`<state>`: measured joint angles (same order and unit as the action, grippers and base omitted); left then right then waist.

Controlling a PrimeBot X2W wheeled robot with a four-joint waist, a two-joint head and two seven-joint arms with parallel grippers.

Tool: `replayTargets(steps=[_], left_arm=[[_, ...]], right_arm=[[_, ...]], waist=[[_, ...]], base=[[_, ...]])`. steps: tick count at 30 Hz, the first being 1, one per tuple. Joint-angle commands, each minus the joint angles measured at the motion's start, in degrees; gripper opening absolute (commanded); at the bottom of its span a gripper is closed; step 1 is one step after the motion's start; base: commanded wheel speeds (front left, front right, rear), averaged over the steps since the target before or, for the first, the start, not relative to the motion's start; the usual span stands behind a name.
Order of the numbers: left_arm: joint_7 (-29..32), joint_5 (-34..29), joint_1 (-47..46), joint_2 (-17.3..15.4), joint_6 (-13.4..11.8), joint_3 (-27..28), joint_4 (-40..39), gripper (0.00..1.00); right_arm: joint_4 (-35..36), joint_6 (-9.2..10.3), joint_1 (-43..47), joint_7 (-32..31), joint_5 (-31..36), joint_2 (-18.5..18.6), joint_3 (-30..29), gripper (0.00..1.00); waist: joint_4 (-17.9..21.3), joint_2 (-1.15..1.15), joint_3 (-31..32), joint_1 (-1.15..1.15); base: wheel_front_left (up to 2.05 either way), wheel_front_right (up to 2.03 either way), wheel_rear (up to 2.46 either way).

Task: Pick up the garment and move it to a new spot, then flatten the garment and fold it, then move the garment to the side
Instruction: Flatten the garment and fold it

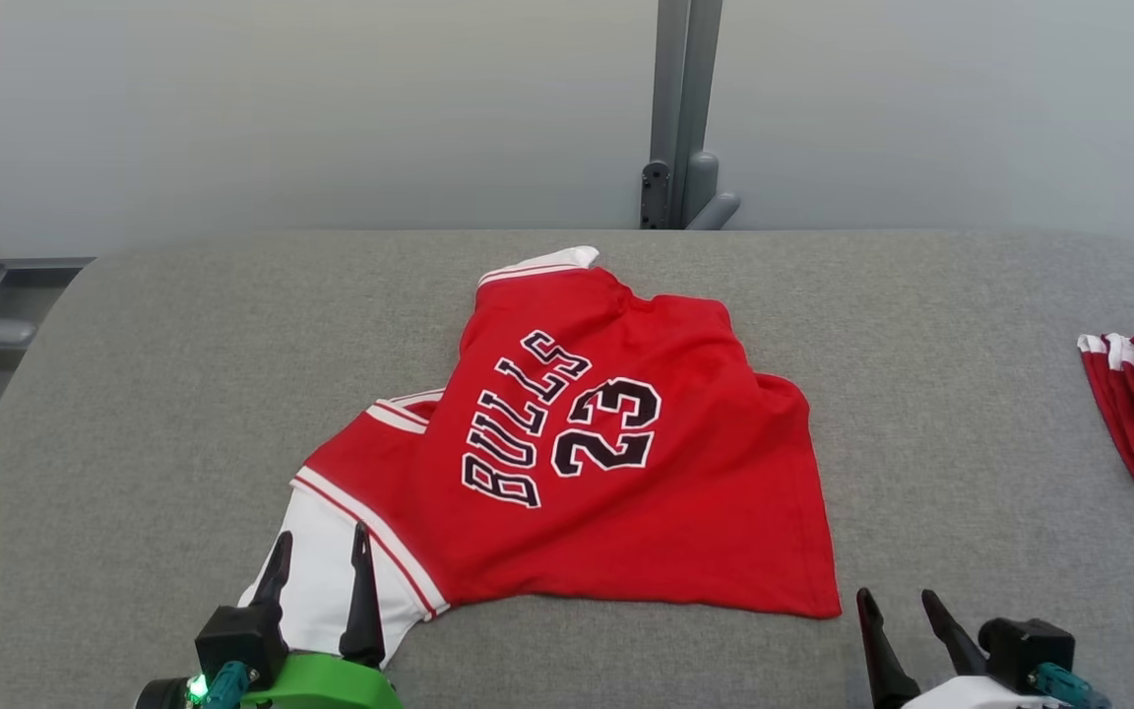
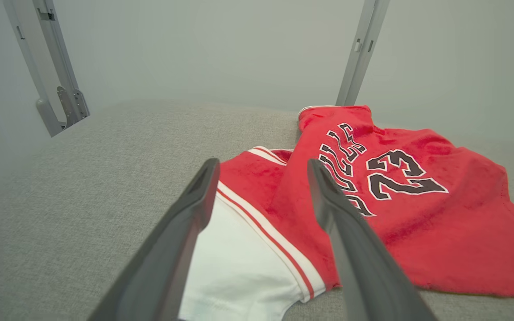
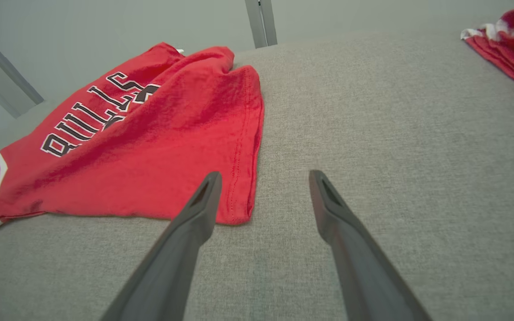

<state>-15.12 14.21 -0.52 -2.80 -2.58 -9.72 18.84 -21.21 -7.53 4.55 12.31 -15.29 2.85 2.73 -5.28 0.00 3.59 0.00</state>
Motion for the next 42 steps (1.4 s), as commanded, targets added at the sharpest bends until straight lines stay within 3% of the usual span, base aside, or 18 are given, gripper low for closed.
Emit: replayTargets(steps=[1,7,19,20,21,22,24,25,31,42], left_arm=[[0.0,-0.1,0.3,-0.2,-0.1,-0.1,0.1,1.0],[0.0,0.2,-0.1,-0.2,-0.2,-0.8,0.6,1.0],[0.0,0.2,0.3,-0.2,-0.2,-0.9,1.0,1.0],[0.0,0.2,0.4,-0.2,-0.2,-0.6,1.1,1.0],[0.0,0.3,0.4,-0.2,-0.3,-0.2,1.4,1.0],[0.0,0.3,0.4,-0.2,-0.3,-0.2,1.4,1.0],[0.0,0.2,0.5,-0.3,-0.5,0.6,2.0,1.0],[0.0,0.3,0.3,-0.5,-0.5,1.2,2.4,1.0],[0.0,2.3,-1.9,-1.6,-0.1,4.3,8.0,1.0],[4.7,8.0,-9.3,-2.7,3.4,6.9,25.6,1.0]], right_arm=[[-1.2,0.09,-1.1,-0.2,-0.9,0.1,0.5,1.0],[-13.8,0.08,-7.2,-1.6,-6.5,0.1,2.4,1.0],[-30.0,0.04,-15.1,1.3,-13.5,-0.1,7.1,1.0],[-30.8,0.03,-15.6,1.5,-13.9,-0.2,7.8,0.96],[-31.3,0.03,-15.9,1.5,-14.4,-0.3,8.4,0.71],[-31.3,0.03,-15.9,1.5,-14.4,-0.3,8.4,0.71],[-32.3,-0.06,-16.5,1.9,-14.8,-0.4,9.7,0.18],[-32.6,-0.06,-16.8,1.9,-14.7,-0.4,10.0,0.0],[-31.9,0.06,-18.8,2.7,-13.2,0.1,8.8,0.0],[-23.1,0.09,-16.2,2.8,-5.7,0.1,0.8,0.0]], waist=[[-0.7,0.0,-0.4,0.0],[-3.7,0.0,-1.3,0.0],[-7.8,0.0,-2.4,0.0],[-7.9,0.0,-2.4,0.0],[-7.9,0.0,-2.4,0.0],[-7.9,0.0,-2.4,0.0],[-7.6,0.0,-2.5,0.0],[-7.4,0.0,-2.5,0.0],[-5.4,0.0,-2.9,0.0],[-1.8,0.0,-4.6,0.0]], base=[[0.0,0.0,0.0],[0.0,0.0,0.0],[0.0,0.0,0.0],[0.0,0.0,0.0],[0.0,0.0,0.0],[0.0,0.0,0.0],[0.0,0.0,0.0],[0.0,0.0,0.0],[0.0,0.0,0.0],[0.0,0.0,0.0]])
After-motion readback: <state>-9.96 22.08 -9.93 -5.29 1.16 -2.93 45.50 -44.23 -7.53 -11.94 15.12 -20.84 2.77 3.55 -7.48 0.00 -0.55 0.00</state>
